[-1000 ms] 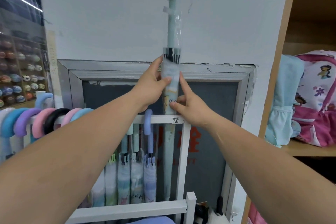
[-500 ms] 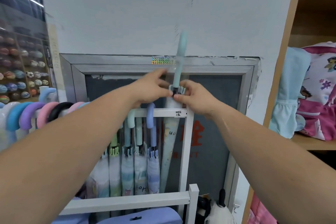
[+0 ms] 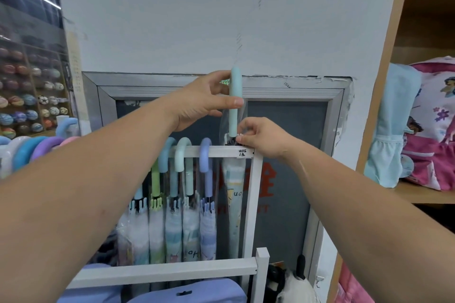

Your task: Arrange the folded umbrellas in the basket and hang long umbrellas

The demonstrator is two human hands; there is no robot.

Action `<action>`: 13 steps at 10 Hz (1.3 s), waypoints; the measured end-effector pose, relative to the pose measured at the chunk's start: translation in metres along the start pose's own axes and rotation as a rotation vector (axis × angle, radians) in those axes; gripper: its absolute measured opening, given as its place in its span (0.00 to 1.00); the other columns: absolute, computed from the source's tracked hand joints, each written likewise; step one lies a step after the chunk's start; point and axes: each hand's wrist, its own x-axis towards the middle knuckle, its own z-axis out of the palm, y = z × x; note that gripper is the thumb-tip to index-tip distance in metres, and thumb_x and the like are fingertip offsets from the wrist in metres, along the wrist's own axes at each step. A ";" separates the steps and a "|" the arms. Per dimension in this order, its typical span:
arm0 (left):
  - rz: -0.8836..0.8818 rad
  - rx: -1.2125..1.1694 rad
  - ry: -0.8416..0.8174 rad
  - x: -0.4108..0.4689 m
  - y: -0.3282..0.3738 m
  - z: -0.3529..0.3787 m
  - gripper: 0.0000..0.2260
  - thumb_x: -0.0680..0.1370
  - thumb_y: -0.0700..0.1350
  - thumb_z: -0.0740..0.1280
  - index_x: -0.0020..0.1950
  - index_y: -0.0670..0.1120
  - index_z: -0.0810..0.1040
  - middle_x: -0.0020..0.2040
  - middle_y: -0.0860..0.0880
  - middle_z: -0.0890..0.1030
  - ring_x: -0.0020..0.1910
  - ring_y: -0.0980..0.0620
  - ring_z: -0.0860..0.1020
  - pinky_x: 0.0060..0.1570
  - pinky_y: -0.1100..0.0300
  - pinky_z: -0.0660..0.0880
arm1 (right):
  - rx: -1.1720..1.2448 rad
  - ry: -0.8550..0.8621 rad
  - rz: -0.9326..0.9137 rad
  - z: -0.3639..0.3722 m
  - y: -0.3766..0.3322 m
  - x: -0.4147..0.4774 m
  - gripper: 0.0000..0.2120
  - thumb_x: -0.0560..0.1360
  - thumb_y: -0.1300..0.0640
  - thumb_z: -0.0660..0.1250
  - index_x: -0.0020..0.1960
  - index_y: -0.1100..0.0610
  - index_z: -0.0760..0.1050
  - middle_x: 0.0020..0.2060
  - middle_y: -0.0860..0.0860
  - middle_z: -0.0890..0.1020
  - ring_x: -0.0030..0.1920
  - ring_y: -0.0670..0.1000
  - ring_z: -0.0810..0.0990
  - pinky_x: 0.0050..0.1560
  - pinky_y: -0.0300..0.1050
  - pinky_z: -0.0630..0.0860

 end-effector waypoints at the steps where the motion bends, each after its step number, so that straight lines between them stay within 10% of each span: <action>1: -0.032 0.024 0.017 0.000 -0.002 0.004 0.25 0.68 0.47 0.76 0.64 0.55 0.75 0.58 0.46 0.84 0.60 0.52 0.82 0.67 0.44 0.74 | -0.107 -0.056 0.018 -0.007 -0.002 -0.004 0.06 0.77 0.54 0.72 0.53 0.49 0.79 0.45 0.48 0.84 0.44 0.45 0.81 0.48 0.44 0.76; 2: -0.119 0.129 -0.015 -0.003 -0.012 0.005 0.26 0.63 0.48 0.79 0.58 0.50 0.77 0.56 0.43 0.84 0.58 0.48 0.83 0.69 0.42 0.72 | -0.067 -0.047 0.023 -0.017 0.001 -0.009 0.22 0.76 0.47 0.72 0.68 0.47 0.73 0.52 0.46 0.84 0.54 0.46 0.82 0.54 0.42 0.75; 5: -0.330 0.657 -0.281 -0.006 -0.029 0.026 0.30 0.61 0.53 0.84 0.58 0.48 0.77 0.53 0.47 0.81 0.46 0.42 0.85 0.41 0.53 0.80 | -0.020 0.005 -0.087 -0.012 0.005 -0.034 0.13 0.77 0.47 0.70 0.61 0.46 0.81 0.54 0.42 0.83 0.55 0.40 0.79 0.58 0.39 0.74; 7: -0.267 0.913 -0.241 -0.006 -0.028 0.034 0.31 0.62 0.59 0.82 0.60 0.49 0.78 0.52 0.50 0.81 0.50 0.50 0.79 0.54 0.51 0.78 | -0.178 0.034 -0.146 0.000 0.006 -0.037 0.12 0.76 0.47 0.72 0.59 0.43 0.81 0.55 0.39 0.80 0.59 0.42 0.76 0.63 0.42 0.71; 10: -0.195 0.819 -0.069 -0.036 -0.024 0.038 0.55 0.63 0.66 0.79 0.82 0.51 0.56 0.81 0.52 0.61 0.78 0.51 0.63 0.75 0.54 0.63 | -0.344 0.159 -0.080 -0.008 0.002 -0.071 0.30 0.77 0.42 0.68 0.76 0.44 0.65 0.73 0.47 0.69 0.73 0.48 0.66 0.73 0.50 0.65; 13: -0.095 1.150 0.194 -0.096 0.014 0.083 0.54 0.63 0.77 0.69 0.82 0.57 0.51 0.83 0.48 0.53 0.81 0.43 0.52 0.76 0.32 0.50 | -0.675 0.312 0.098 -0.059 -0.027 -0.161 0.35 0.75 0.34 0.64 0.78 0.39 0.56 0.80 0.52 0.54 0.78 0.59 0.57 0.73 0.64 0.60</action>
